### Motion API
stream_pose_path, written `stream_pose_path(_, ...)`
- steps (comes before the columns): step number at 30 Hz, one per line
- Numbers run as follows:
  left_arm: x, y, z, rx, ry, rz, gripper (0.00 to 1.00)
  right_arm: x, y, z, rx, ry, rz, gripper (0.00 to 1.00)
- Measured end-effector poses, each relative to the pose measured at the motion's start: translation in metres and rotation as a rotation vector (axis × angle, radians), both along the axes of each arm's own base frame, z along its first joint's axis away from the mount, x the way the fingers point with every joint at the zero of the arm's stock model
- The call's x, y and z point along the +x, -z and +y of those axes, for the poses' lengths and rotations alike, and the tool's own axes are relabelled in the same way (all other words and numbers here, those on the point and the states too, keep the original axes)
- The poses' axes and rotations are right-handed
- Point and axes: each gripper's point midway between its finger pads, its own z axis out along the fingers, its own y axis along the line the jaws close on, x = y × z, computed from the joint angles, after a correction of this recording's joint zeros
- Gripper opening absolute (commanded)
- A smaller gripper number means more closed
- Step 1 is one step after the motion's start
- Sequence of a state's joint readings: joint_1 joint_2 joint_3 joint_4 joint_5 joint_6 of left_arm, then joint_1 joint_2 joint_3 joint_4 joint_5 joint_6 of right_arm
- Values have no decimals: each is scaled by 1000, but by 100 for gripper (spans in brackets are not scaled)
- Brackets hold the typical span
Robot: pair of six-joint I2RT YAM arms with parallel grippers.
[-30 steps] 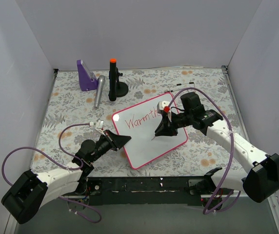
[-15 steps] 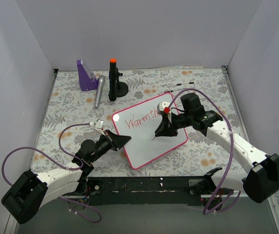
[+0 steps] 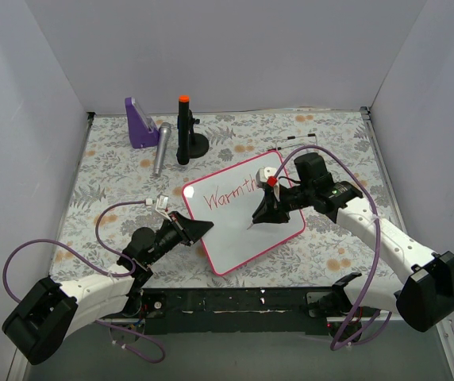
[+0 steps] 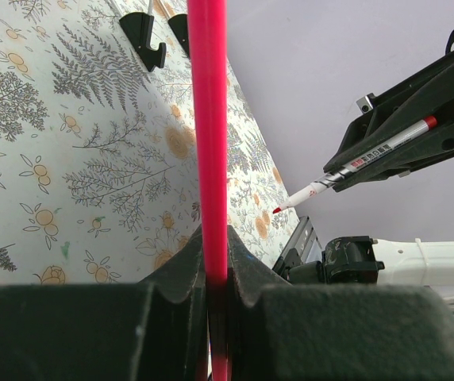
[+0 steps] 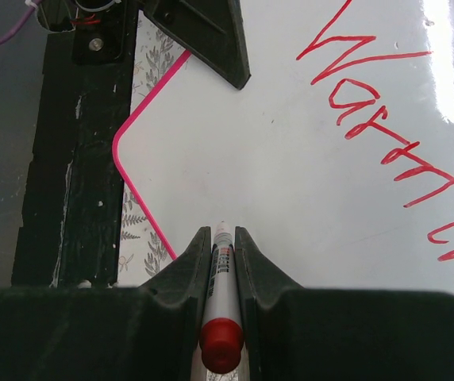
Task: Write a sentence on the whiteboard
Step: Write on the whiteboard with the whiteboard marker without the cap.
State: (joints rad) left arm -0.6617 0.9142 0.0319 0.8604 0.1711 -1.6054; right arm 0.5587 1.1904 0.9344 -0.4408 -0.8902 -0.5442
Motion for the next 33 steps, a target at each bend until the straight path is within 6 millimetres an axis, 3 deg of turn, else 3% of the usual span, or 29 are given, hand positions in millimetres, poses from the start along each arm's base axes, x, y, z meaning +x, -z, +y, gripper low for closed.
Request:
stream_pose_path(17,0,1,-1,-9,0,15,0,2,-2,3,12,4,-5,1)
stream_pose_path(33,2,4,-2,-25,-6,41,0,-13,20,41,-55,-36,-3,1)
